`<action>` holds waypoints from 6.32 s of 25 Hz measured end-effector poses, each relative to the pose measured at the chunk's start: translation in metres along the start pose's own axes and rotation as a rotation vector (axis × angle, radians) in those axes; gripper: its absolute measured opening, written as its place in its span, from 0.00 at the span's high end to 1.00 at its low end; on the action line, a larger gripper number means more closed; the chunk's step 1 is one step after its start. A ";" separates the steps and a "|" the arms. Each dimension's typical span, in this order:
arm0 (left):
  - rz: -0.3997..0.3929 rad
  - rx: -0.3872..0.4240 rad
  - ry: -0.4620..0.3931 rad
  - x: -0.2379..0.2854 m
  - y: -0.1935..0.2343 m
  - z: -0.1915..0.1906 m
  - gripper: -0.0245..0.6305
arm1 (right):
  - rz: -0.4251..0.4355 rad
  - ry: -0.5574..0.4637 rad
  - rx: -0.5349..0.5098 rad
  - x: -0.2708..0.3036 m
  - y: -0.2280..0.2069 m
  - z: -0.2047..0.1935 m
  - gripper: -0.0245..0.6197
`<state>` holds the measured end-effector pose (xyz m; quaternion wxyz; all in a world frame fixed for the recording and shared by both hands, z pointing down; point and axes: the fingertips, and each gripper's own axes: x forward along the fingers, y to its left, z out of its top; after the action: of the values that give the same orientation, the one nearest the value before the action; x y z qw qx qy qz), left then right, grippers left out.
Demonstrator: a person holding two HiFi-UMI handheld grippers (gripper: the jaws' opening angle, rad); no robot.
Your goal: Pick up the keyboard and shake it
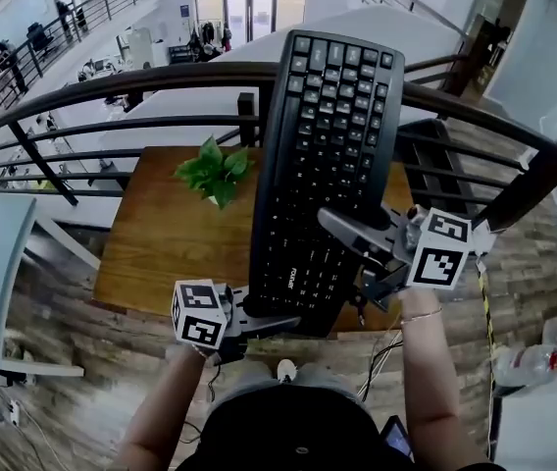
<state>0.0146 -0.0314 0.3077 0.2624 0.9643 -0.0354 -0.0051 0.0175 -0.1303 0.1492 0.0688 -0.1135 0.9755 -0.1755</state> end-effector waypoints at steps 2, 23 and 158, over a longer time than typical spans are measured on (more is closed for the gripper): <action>0.001 0.011 -0.006 0.001 0.000 0.002 0.80 | 0.011 -0.003 -0.026 0.001 0.005 0.003 0.80; 0.015 0.132 0.006 0.008 0.024 0.003 0.80 | 0.066 0.007 -0.149 -0.001 0.017 0.003 0.81; -0.262 0.107 -0.177 0.062 -0.012 0.026 0.81 | -0.175 0.121 -0.212 -0.014 0.035 0.032 0.82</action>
<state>0.0761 -0.0390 0.2795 0.2034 0.9691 0.0673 -0.1224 0.0300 -0.1057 0.1085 -0.0180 -0.1938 0.9773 -0.0831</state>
